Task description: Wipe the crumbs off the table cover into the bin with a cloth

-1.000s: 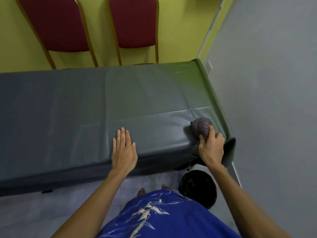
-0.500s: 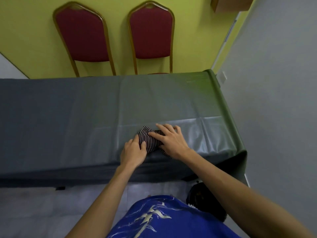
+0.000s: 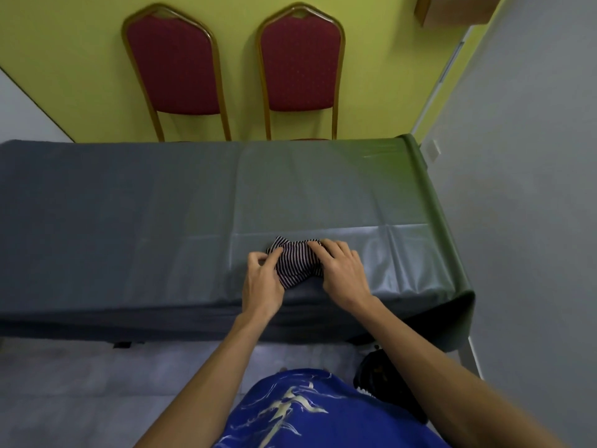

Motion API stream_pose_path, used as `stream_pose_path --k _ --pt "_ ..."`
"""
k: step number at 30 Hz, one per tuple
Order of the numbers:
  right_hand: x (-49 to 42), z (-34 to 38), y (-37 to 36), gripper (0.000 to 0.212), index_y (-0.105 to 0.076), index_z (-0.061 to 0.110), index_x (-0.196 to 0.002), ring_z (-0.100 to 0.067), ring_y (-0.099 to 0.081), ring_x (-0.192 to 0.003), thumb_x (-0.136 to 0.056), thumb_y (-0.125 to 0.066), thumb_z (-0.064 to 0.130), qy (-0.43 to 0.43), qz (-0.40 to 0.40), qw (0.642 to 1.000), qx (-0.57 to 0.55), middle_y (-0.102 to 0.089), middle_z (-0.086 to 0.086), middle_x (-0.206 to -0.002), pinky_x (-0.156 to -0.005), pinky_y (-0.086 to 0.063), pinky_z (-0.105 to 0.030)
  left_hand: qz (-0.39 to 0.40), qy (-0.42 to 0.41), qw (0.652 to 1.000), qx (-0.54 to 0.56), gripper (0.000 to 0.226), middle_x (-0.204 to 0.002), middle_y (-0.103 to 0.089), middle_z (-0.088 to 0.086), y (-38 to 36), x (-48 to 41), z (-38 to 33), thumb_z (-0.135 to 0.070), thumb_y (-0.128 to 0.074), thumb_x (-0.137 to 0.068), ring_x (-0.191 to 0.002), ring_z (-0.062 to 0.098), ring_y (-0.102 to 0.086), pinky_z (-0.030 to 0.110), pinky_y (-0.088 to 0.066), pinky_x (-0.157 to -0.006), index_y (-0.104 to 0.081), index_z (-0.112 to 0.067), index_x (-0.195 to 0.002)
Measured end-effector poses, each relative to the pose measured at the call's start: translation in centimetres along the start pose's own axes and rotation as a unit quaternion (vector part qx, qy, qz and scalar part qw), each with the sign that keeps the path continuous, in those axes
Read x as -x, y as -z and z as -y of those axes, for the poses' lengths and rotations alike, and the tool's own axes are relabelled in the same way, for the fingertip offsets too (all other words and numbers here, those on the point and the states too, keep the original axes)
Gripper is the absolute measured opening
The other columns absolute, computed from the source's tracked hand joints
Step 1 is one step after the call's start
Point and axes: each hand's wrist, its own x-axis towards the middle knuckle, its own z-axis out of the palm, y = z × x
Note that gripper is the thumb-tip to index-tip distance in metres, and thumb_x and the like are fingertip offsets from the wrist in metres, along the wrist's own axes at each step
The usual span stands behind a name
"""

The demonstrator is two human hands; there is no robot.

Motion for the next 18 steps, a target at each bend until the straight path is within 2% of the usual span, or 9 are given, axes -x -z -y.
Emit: stream_pose_path --k 4,9,12,14,16,18 --pt "1.5 -0.4 -1.4 0.082 -0.027 0.025 -0.155 -0.024 -0.032 -0.142 -0.081 -0.055 0.003 -0.006 0.019 1.000 0.006 -0.035 0.000 -0.156 -0.104 -0.037 -0.042 0.034 0.006 0.999 -0.035 0.077 -0.132 -0.034 0.005 -0.4 0.1 0.1 0.009 -0.056 -0.081 -0.100 0.027 -0.057 0.036 -0.051 -0.089 -0.042 -0.025 -0.148" --pt "1.7 0.1 -1.0 0.077 -0.036 0.020 -0.152 -0.027 -0.040 -0.139 -0.079 -0.057 0.004 -0.020 0.018 1.000 0.015 -0.043 -0.005 -0.152 -0.104 -0.038 -0.045 0.045 0.008 0.996 -0.071 0.077 -0.134 -0.032 0.003 -0.2 0.1 0.2 0.004 -0.056 -0.084 -0.106 0.025 -0.054 0.037 -0.051 -0.082 -0.034 -0.031 -0.150" --pt "1.7 0.2 -0.7 0.070 -0.039 0.017 -0.150 -0.028 -0.040 -0.138 -0.081 -0.051 0.010 -0.010 0.022 1.000 0.014 -0.045 -0.007 -0.151 -0.104 -0.037 -0.046 0.052 0.020 0.994 -0.098 0.076 -0.134 -0.031 0.001 -0.2 0.1 -0.2 -0.002 -0.058 -0.087 -0.111 0.025 -0.052 0.037 -0.049 -0.083 -0.031 -0.033 -0.151" --pt "1.1 0.0 0.5 0.065 -0.045 0.016 -0.146 -0.028 -0.044 -0.136 -0.082 -0.041 0.021 0.019 0.022 0.999 0.027 -0.050 -0.006 -0.147 -0.103 -0.036 -0.046 0.052 0.022 0.991 -0.119 0.066 -0.130 -0.035 0.002 0.2 -0.5 -0.8 -0.009 -0.057 -0.090 -0.112 0.025 -0.051 0.037 -0.047 -0.086 -0.036 -0.032 -0.148" --pt "0.2 -0.6 2.1 0.066 -0.049 0.015 -0.142 -0.026 -0.045 -0.135 -0.081 -0.030 0.031 0.055 0.023 0.998 0.034 -0.050 -0.006 -0.147 -0.103 -0.037 -0.047 0.044 0.010 0.985 -0.167 0.059 -0.128 -0.043 0.003 1.3 -1.5 -1.9 -0.008 -0.054 -0.091 -0.117 0.025 -0.047 0.036 -0.042 -0.096 -0.044 -0.031 -0.145" --pt "-2.0 -1.0 4.0 0.064 -0.048 0.014 -0.144 -0.025 -0.043 -0.137 -0.085 -0.030 0.032 0.072 0.005 0.997 0.021 -0.047 -0.006 -0.151 -0.104 -0.039 -0.047 0.010 -0.018 0.980 -0.199 0.061 -0.131 -0.048 0.005 2.4 -3.5 -3.5 -0.006 -0.052 -0.089 -0.124 0.026 -0.042 0.037 -0.034 -0.106 -0.046 -0.031 -0.144"
